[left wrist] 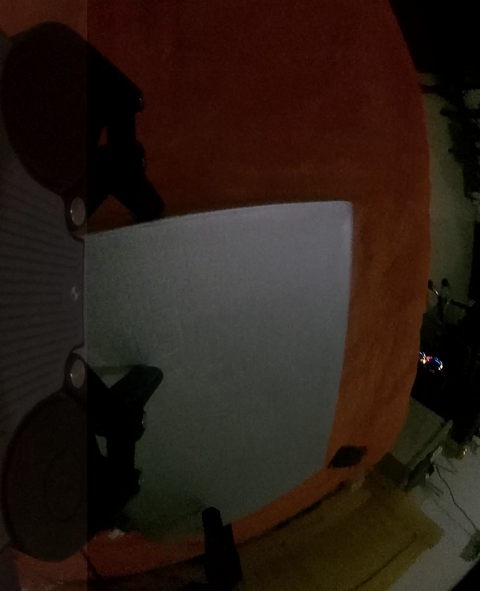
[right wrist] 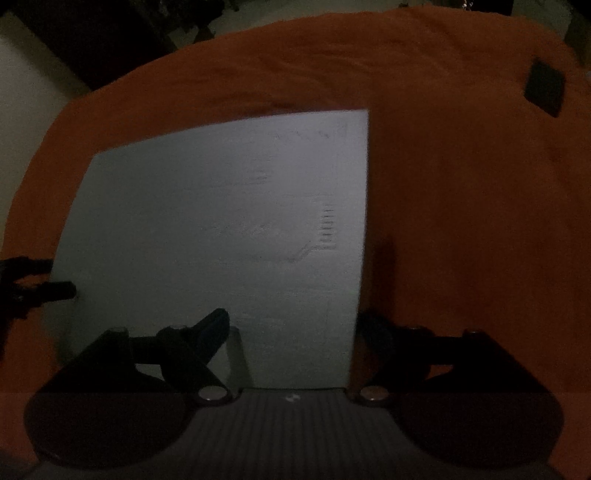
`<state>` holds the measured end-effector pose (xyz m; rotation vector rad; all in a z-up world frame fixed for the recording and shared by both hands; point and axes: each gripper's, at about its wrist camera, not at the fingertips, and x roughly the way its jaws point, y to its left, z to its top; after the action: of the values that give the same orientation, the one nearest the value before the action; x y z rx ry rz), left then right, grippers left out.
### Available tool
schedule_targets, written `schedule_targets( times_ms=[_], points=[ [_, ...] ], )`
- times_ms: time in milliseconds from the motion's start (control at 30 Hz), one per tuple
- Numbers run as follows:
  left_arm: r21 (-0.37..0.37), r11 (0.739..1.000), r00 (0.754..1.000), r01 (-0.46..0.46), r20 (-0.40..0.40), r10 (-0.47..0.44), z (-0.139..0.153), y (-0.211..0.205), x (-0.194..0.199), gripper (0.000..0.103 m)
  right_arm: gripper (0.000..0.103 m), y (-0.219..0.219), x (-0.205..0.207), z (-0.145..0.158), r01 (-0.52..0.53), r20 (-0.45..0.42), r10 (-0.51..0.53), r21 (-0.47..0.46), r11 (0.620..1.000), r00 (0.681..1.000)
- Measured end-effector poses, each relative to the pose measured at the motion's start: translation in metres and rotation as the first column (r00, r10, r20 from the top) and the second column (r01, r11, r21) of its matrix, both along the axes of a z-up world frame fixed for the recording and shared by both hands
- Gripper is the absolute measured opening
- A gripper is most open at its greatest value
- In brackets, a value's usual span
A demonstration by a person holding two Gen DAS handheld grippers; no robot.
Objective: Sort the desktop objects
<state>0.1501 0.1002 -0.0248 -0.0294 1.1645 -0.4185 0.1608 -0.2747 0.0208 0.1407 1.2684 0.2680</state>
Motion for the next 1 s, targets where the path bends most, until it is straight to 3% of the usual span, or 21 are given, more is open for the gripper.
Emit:
schedule_targets(
  times_ms=[167,333,467,700,1000],
  points=[
    [0.02,0.999,0.999,0.03,0.021,-0.031,0.013,-0.001,-0.014,0.086,0.082,0.012,-0.01,0.006,-0.033,0.032,0.035,-0.059,0.998,0.999],
    [0.054,0.998,0.999,0.035,-0.017,-0.034,-0.007,-0.009,-0.025,0.083,0.081,0.003,-0.011,-0.018,-0.033,-0.069,0.029,-0.057,0.998,0.997],
    [0.094,0.993,0.997,0.071,-0.031,-0.068,-0.022,-0.013,-0.04,0.081,0.081,0.001,-0.017,-0.034,-0.075,-0.083,0.069,-0.072,0.995,0.994],
    [0.085,0.995,0.999,0.043,-0.025,-0.041,-0.03,-0.023,-0.039,0.089,0.088,-0.01,-0.017,-0.047,-0.034,-0.067,0.031,-0.05,0.998,0.997],
    [0.05,0.999,1.0,0.0,0.007,0.0,-0.043,-0.032,-0.042,0.103,0.09,-0.005,-0.034,-0.057,0.049,0.024,-0.047,-0.072,0.996,0.999]
  ],
)
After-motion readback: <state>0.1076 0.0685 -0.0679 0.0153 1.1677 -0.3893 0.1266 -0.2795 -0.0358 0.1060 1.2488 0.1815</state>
